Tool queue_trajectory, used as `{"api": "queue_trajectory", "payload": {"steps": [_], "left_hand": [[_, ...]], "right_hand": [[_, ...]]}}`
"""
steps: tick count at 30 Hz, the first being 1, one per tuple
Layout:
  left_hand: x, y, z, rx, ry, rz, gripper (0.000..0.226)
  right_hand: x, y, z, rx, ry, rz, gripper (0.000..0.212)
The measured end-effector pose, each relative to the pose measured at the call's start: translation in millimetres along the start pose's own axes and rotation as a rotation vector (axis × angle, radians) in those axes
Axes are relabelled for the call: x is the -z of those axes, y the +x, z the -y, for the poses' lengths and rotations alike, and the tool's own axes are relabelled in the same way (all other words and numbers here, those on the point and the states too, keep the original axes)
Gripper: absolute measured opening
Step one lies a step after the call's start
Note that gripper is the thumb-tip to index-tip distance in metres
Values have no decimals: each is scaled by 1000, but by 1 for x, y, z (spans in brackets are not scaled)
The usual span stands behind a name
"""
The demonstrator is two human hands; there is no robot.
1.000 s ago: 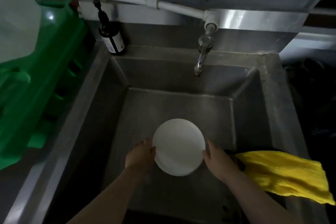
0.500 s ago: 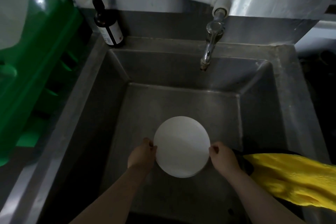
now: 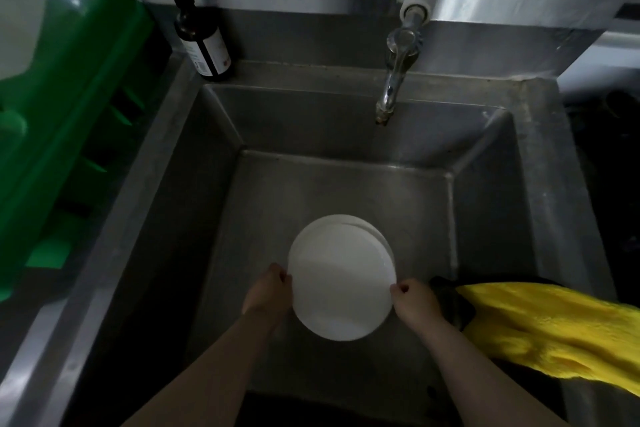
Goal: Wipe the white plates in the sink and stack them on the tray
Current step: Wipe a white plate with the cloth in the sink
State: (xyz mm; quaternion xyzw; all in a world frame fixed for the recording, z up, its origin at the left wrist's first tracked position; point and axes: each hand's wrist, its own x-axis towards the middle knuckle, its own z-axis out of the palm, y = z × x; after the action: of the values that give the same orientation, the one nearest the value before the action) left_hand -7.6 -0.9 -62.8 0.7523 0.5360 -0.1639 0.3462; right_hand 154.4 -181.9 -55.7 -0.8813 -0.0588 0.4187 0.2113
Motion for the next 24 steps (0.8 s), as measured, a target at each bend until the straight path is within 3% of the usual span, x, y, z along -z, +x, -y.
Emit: {"api": "queue_trajectory", "payload": {"steps": [8, 12, 24], "left_hand": [[-4, -17, 10, 20, -2, 63, 10], [-3, -27, 13, 43, 17, 108, 21], [14, -55, 24, 167, -83, 227, 31]], "right_hand": [[0, -16, -12, -28, 10, 26, 13], [-3, -27, -18, -46, 30, 34, 10], [10, -65, -16, -103, 82, 96, 17]]}}
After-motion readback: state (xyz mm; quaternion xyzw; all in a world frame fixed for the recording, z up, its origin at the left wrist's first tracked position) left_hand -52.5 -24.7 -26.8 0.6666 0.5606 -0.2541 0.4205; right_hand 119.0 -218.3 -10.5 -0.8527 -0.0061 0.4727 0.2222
